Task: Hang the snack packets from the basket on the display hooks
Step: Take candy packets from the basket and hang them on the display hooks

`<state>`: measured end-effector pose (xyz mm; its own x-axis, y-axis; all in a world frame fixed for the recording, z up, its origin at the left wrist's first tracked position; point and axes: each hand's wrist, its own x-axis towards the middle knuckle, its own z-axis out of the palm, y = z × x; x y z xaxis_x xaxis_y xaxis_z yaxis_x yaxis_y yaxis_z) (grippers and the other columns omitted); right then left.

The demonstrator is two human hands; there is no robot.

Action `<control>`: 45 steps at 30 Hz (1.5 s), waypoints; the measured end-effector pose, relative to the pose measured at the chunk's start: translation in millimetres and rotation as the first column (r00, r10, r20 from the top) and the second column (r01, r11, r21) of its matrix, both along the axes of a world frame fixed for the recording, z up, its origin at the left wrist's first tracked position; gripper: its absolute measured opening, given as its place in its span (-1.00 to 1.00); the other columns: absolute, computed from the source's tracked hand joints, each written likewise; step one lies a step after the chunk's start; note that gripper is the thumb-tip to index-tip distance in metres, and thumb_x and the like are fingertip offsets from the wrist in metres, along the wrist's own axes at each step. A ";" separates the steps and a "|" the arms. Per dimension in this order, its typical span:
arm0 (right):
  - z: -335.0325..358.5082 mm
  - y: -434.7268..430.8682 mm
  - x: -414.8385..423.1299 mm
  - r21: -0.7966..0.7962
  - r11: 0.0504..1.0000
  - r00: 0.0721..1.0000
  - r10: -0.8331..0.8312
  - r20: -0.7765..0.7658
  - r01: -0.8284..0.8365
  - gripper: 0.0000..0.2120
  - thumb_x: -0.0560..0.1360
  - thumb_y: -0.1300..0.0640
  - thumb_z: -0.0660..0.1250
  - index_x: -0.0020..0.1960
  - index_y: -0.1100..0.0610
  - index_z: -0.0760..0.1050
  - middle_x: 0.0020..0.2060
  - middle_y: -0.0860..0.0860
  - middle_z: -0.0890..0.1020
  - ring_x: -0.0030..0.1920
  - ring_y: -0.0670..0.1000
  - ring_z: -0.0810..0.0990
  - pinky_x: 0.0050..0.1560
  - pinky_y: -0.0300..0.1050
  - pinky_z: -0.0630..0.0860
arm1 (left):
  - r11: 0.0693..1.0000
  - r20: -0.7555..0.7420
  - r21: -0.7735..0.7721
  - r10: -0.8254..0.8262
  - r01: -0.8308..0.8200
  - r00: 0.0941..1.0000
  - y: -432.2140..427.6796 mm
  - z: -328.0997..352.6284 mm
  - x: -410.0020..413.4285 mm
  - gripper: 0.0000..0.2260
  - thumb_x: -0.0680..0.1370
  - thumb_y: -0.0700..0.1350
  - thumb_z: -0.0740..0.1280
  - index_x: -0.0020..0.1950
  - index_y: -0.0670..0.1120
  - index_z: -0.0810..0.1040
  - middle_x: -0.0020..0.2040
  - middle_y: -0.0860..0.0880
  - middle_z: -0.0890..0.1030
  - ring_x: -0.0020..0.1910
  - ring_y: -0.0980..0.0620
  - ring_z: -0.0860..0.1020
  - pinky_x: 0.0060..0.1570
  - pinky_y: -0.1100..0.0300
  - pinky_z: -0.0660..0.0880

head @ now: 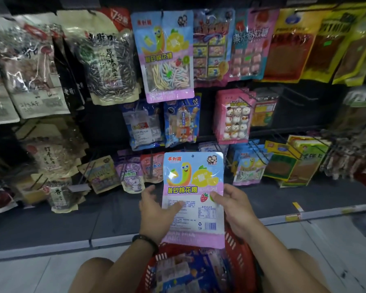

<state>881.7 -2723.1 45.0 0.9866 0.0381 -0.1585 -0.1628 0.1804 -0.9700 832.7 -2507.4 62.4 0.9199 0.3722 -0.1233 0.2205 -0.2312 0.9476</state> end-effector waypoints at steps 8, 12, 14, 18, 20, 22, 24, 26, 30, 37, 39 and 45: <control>53.4 33.8 -0.1 -0.166 0.983 0.931 -0.018 0.363 0.083 -0.82 0.53 0.26 0.52 -0.04 -0.03 0.76 -0.15 -0.02 0.80 -0.12 -0.04 0.77 -0.10 -0.12 0.66 | 0.934 0.219 -0.149 -0.288 0.324 0.932 -35.6 51.0 3.6 -0.39 0.38 0.33 0.56 0.37 0.41 0.42 0.37 0.18 0.50 0.28 0.18 0.59 0.19 0.18 0.61; 69.7 61.9 -17.2 -0.338 0.940 0.870 0.135 0.474 0.038 -0.68 0.52 0.25 0.44 0.14 -0.10 0.74 0.04 -0.24 0.73 0.08 -0.23 0.71 0.06 -0.39 0.58 | 0.915 0.292 -0.235 -0.255 0.328 0.922 -37.4 63.8 20.7 -0.49 0.53 0.15 0.51 0.42 0.03 0.54 0.25 0.05 0.70 0.27 0.04 0.66 0.22 0.11 0.60; 72.4 67.6 -21.6 -0.464 0.882 0.836 0.193 0.514 0.082 -0.70 0.46 0.13 0.42 0.15 -0.09 0.71 0.07 -0.26 0.63 0.15 -0.21 0.64 0.20 -0.34 0.53 | 0.944 0.320 -0.230 -0.155 0.235 0.935 -32.5 68.0 27.0 -0.79 0.68 -0.02 0.35 0.26 -0.02 0.64 0.17 0.01 0.74 0.21 0.00 0.69 0.27 -0.01 0.59; 88.5 49.6 -7.3 -0.535 0.817 0.838 0.125 0.531 0.217 -0.58 0.40 -0.01 0.49 0.23 -0.29 0.59 0.21 -0.17 0.52 0.28 -0.30 0.46 0.40 -0.27 0.40 | 0.959 0.295 -0.225 -0.100 0.171 0.950 -13.0 77.8 35.1 -0.76 0.74 -0.10 0.22 0.14 -0.10 0.69 0.04 -0.17 0.74 -0.01 -0.11 0.61 0.05 -0.10 0.52; 98.0 35.5 7.0 -0.515 0.805 0.823 0.061 0.565 0.294 -0.44 0.46 0.10 0.57 0.34 -0.34 0.54 0.31 -0.06 0.45 0.33 -0.37 0.39 0.34 -0.47 0.32 | 0.949 0.300 -0.258 -0.101 0.182 0.949 -2.9 86.6 42.1 -0.78 0.74 -0.13 0.24 0.17 -0.15 0.68 0.11 -0.31 0.71 0.04 -0.21 0.64 0.13 -0.16 0.53; 107.3 25.8 18.6 -0.491 0.849 0.852 0.101 0.513 0.196 -0.32 0.50 0.09 0.59 0.47 -0.38 0.44 0.41 -0.09 0.29 0.37 -0.50 0.26 0.23 -0.64 0.25 | 0.928 0.316 -0.314 -0.097 0.201 0.944 2.8 100.0 46.2 -0.79 0.73 -0.16 0.25 0.24 -0.18 0.65 0.19 -0.27 0.71 0.21 -0.33 0.66 0.27 -0.27 0.56; 113.2 20.1 27.3 -0.480 0.874 0.852 0.194 0.487 0.075 -0.25 0.52 0.04 0.57 0.54 -0.42 0.32 0.49 -0.18 0.29 0.43 -0.50 0.22 0.24 -0.69 0.21 | 0.911 0.324 -0.343 -0.113 0.228 0.939 6.0 111.5 47.2 -0.79 0.72 -0.16 0.26 0.26 -0.17 0.64 0.19 -0.18 0.73 0.25 -0.30 0.65 0.28 -0.28 0.57; 115.3 17.5 34.6 -0.420 0.906 0.835 0.261 0.484 -0.040 -0.19 0.53 0.13 0.57 0.56 -0.42 0.28 0.54 -0.30 0.40 0.52 -0.37 0.30 0.37 -0.54 0.33 | 0.915 0.335 -0.330 -0.119 0.234 0.935 12.1 121.5 49.6 -0.79 0.71 -0.13 0.28 0.24 -0.16 0.65 0.16 -0.18 0.74 0.22 -0.31 0.66 0.27 -0.32 0.56; 126.6 23.3 46.7 -0.281 0.954 0.852 0.229 0.472 -0.101 -0.12 0.53 0.37 0.51 0.57 -0.39 0.31 0.55 -0.38 0.36 0.50 -0.22 0.44 0.25 -0.10 0.66 | 0.958 0.388 -0.202 -0.114 0.205 0.915 24.1 144.7 57.1 -0.66 0.64 -0.16 0.41 0.41 -0.02 0.50 0.22 -0.13 0.72 0.16 -0.16 0.71 0.19 -0.31 0.61; 186.6 35.3 80.5 -0.340 0.939 0.784 0.249 0.568 -0.052 -0.05 0.55 0.42 0.46 0.54 -0.49 0.25 0.44 -0.62 0.30 0.48 -0.07 0.33 0.22 -0.05 0.59 | 0.944 0.465 0.234 -0.317 0.231 0.826 36.1 175.2 73.9 -0.06 0.44 -0.25 0.60 0.53 0.43 0.19 0.53 0.28 0.36 0.25 0.16 0.61 0.08 -0.10 0.69; 209.9 39.3 92.0 -0.373 0.927 0.780 0.262 0.568 -0.039 -0.07 0.57 0.40 0.44 0.56 -0.48 0.22 0.42 -0.64 0.27 0.45 0.28 0.26 0.22 0.08 0.52 | 0.930 0.478 0.308 -0.335 0.202 0.812 40.6 191.8 88.3 -0.10 0.45 -0.24 0.59 0.55 0.39 0.22 0.54 0.37 0.29 0.48 0.13 0.44 0.35 -0.03 0.55; 266.5 57.0 134.6 -0.423 0.906 0.780 0.268 0.566 -0.005 -0.07 0.59 0.37 0.43 0.57 -0.48 0.16 0.68 -0.21 0.15 0.35 0.20 0.60 -0.25 -0.17 0.66 | 0.896 0.494 0.408 -0.378 0.175 0.783 59.6 240.6 144.3 -0.07 0.45 -0.28 0.59 0.60 0.31 0.19 0.60 0.12 0.29 0.22 0.56 0.39 -0.10 0.60 0.44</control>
